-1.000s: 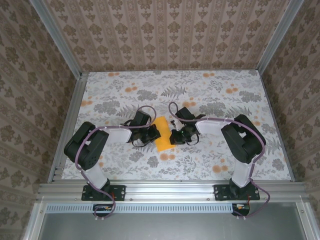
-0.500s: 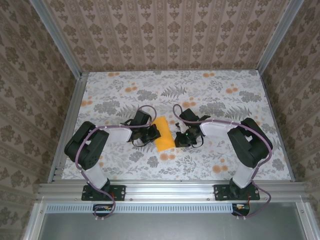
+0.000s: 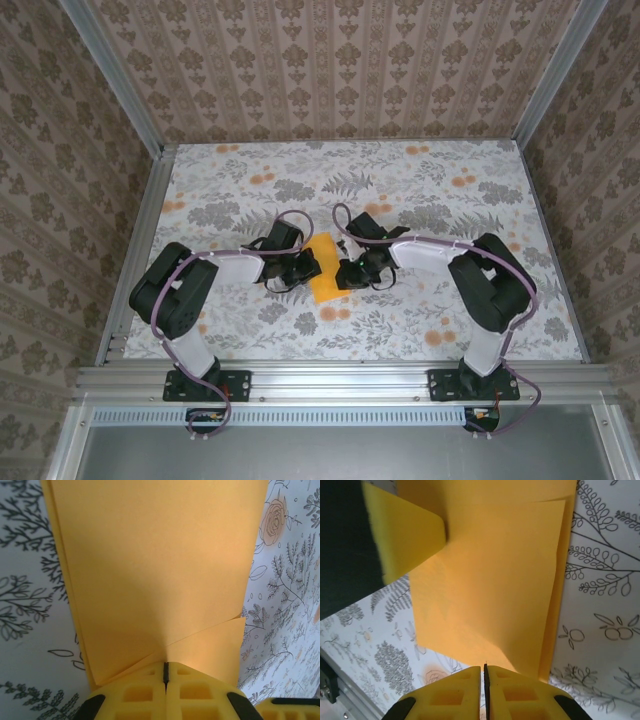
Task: Fold a paper plane with a square sheet of paper (pick it up from the middle)
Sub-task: Fold the triangle a second time at the center of the table.
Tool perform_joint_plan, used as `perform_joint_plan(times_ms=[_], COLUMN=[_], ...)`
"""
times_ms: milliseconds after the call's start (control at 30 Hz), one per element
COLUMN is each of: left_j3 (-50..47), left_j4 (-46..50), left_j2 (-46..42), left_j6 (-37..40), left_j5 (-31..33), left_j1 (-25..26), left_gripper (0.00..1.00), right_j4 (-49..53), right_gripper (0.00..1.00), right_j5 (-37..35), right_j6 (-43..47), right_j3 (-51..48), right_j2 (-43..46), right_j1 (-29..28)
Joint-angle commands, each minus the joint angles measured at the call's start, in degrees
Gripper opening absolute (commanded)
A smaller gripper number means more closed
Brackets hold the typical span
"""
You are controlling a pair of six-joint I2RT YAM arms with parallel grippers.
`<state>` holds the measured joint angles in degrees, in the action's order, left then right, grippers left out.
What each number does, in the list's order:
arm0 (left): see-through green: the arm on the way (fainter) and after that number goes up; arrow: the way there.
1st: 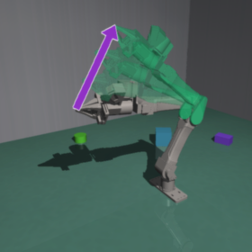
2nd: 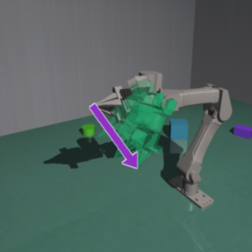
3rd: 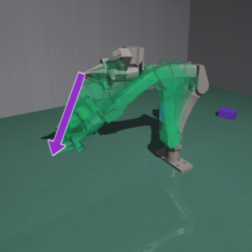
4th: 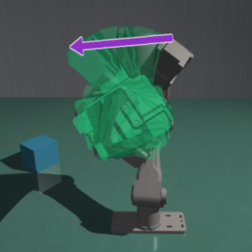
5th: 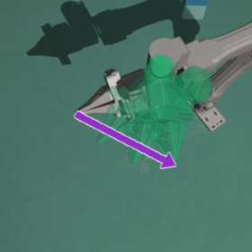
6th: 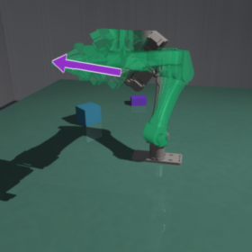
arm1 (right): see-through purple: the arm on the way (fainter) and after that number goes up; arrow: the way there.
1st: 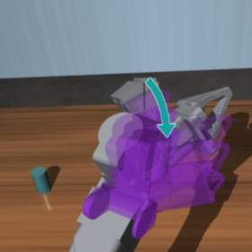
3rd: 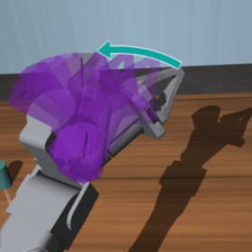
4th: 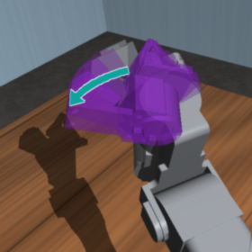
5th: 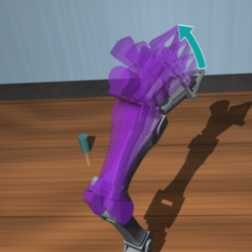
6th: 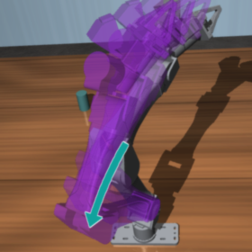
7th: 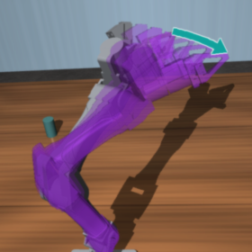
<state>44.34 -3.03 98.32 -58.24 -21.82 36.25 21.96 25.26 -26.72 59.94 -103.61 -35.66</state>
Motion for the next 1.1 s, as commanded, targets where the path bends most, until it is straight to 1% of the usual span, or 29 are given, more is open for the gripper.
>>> perform_joint_plan(times_ms=[0, 167, 433, 533, 667, 900, 1067], left_j3=[-0.41, -0.36, -0.74, -0.58, -0.63, -0.08, 0.39], left_j4=[5.59, 5.8, 5.66, 5.41, 4.98, 4.53, 4.56], left_j2=[2.38, 2.49, 2.57, 2.57, 2.5, 2.4, 1.93], left_j6=[1.61, 1.81, 2.16, 2.43, 2.48, 2.75, 2.86], left_j5=[2.84, 2.92, 2.85, 2.74, 2.4, 2.04, 1.78], left_j1=[-0.61, -0.7, -1.01, -1.01, -1.01, -0.41, -0.13], left_gripper=[0.0, 0.0, 0.0, 0.0, 0.0, 0.0, 0.01], right_j4=[0.44, -0.14, -2.37, -3.29, -5.59, -5.87, -4.26], right_gripper=[0.12, 0.11, 0.11, 0.12, 0.12, 0.12, 0.11], right_j5=[-0.63, -1.2, 2.48, 3.85, 5.68, 5.78, 3.61], right_j6=[0.16, -0.42, -1.15, -1.3, -2.4, -3.1, -2.49], right_j3=[1.15, -1.17, -8.16, -8.51, -6.26, -0.95, -0.93], right_j2=[-2.21, -2.94, 0.63, 3.43, 5.48, -0.22, -2.85], right_j1=[0.06, 1.28, 4.32, 4.46, 4.37, 3.56, 3.32])
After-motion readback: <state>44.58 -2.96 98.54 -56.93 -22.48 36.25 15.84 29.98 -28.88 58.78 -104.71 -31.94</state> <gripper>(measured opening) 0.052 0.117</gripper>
